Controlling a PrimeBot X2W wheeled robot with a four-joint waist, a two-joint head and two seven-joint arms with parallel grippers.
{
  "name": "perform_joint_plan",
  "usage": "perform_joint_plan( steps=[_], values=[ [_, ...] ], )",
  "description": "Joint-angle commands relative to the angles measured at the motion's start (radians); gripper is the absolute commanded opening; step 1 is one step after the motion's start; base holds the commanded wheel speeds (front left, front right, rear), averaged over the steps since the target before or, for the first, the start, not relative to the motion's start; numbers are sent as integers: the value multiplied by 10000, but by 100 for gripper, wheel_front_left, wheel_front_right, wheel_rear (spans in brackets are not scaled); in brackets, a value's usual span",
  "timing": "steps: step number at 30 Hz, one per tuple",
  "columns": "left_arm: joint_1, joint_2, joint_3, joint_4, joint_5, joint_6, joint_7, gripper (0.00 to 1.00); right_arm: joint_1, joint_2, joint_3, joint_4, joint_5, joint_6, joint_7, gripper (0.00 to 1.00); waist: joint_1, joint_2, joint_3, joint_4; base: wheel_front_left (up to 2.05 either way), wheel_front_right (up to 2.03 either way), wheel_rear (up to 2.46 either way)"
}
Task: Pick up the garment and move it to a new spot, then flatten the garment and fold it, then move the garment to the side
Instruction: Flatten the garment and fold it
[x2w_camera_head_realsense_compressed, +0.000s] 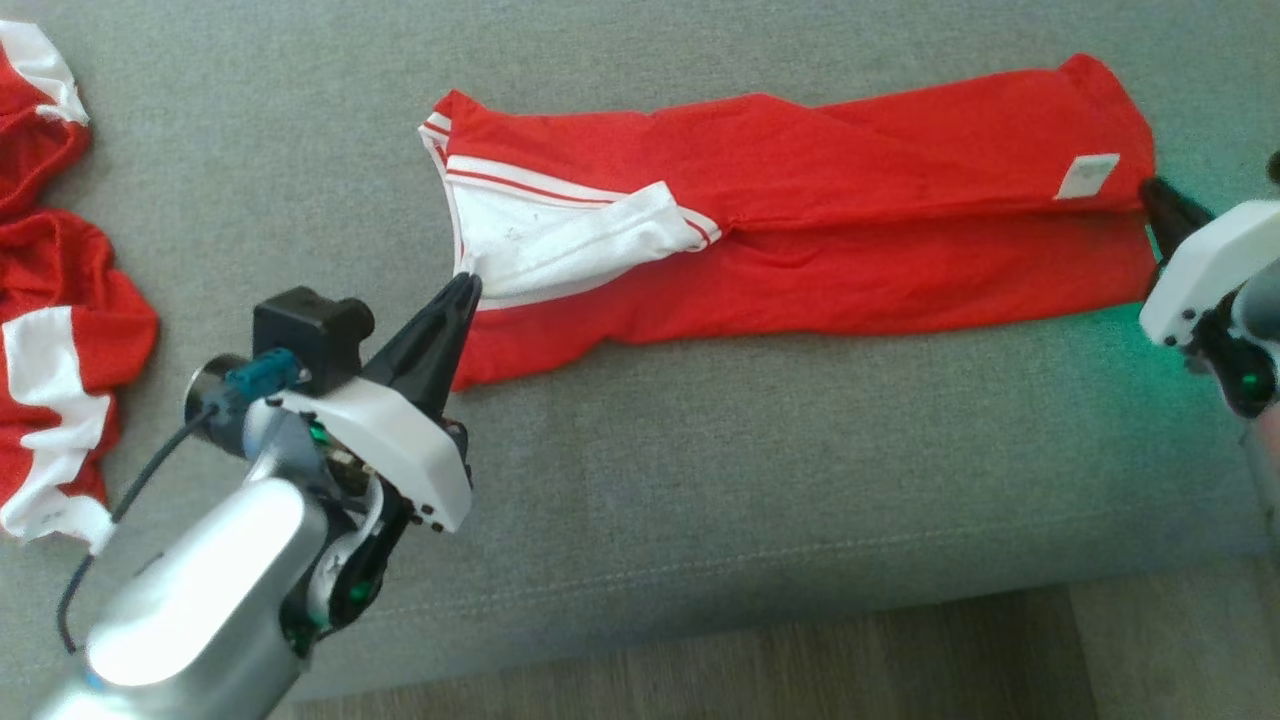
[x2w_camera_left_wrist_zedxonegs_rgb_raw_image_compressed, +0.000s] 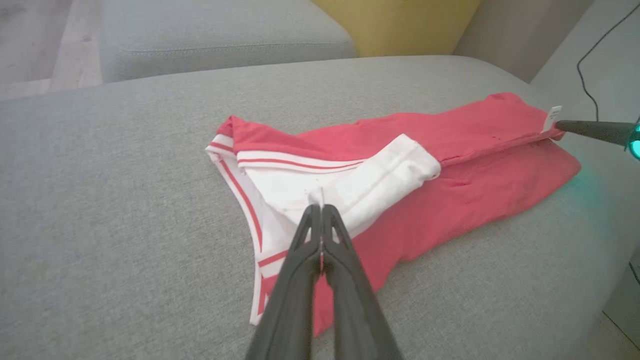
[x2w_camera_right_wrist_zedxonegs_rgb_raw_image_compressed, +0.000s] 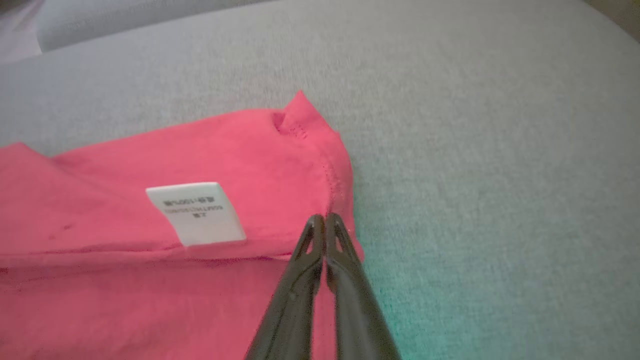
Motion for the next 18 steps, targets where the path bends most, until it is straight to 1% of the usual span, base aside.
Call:
perform_joint_plan(
  steps=[1,2,3,5,8,9,12,15,18],
  values=[
    [-190,190,406,-188,71,101,-142,10,70,-92,-170,-451,-39,-4,-86,100,0,-1,-7,-6,0,0,0],
    [-138,110,366,-120,80,133,-193,45,95,-69,-316,-529,-108,-4,-183,100,0,-1,-34,-8,0,0,0],
    [-84,23,340,-44,84,177,-261,100,140,-41,-431,-622,-197,-4,-270,100,0,-1,-82,-10,0,0,0],
    [37,-133,353,114,156,370,-502,100,265,73,-787,-806,-280,-4,-447,100,0,-1,-200,-25,0,0,0],
    [424,-387,526,301,210,891,-1040,100,489,461,-1348,-1029,-404,-4,-608,100,0,-1,-462,-156,0,0,0],
    [805,-615,659,369,256,1366,-1481,100,639,838,-1753,-1087,-515,-4,-687,100,0,-1,-693,-232,0,0,0],
    [1397,-994,788,314,498,2144,-2035,100,769,1309,-2472,-934,-933,-4,-944,100,0,-1,-1040,-240,0,0,0],
    [1977,-1357,817,165,938,2865,-2320,100,696,1825,-3119,-536,-1368,-4,-1109,100,0,-1,-1387,-152,0,0,0],
    [2443,-1681,673,10,1616,3407,-2436,100,492,1969,-3884,153,-2108,-4,-1421,100,0,-1,-1746,158,0,0,0]
  ],
)
